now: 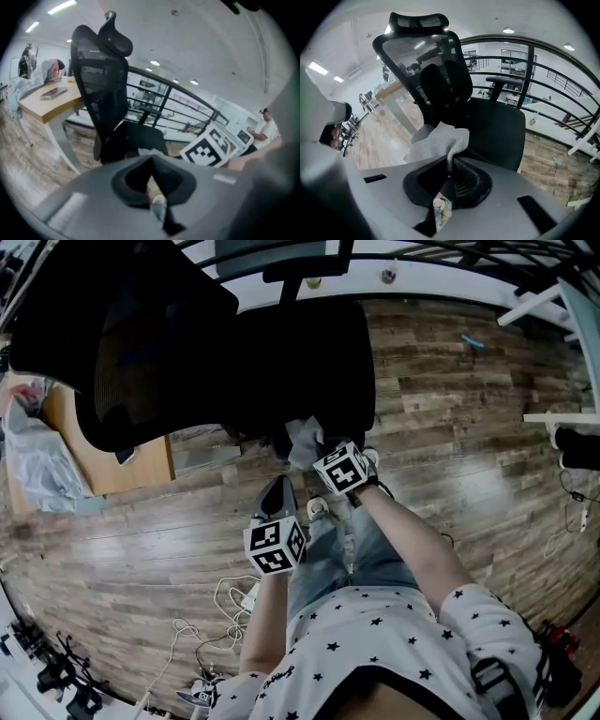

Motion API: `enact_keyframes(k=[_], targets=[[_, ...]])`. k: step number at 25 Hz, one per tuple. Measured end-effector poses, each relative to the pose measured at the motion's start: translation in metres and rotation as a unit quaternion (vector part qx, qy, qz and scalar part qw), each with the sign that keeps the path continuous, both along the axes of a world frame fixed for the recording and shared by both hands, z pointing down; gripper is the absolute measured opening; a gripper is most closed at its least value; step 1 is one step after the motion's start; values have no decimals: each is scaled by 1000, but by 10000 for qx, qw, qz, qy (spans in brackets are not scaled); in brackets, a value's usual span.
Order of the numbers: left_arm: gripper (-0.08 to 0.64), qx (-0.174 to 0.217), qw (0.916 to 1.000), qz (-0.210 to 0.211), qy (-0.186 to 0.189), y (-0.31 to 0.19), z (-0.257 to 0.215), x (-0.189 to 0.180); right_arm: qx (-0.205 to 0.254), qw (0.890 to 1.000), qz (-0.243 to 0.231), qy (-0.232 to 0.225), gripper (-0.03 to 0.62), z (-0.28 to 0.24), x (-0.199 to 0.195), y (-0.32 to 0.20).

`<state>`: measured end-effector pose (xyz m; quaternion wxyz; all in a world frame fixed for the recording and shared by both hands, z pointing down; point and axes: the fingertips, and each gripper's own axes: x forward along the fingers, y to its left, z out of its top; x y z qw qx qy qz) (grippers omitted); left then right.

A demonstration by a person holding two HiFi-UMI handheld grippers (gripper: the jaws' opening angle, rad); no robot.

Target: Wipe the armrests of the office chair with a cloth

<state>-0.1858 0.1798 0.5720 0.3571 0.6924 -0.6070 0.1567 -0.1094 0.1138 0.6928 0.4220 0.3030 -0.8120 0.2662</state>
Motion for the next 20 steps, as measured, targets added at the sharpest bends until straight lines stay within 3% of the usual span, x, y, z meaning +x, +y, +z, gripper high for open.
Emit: enact_keyframes(k=[20], targets=[[5,38,9993,364,9,-11,-3,33,101,9994,279,174,28,-1,53,-5]])
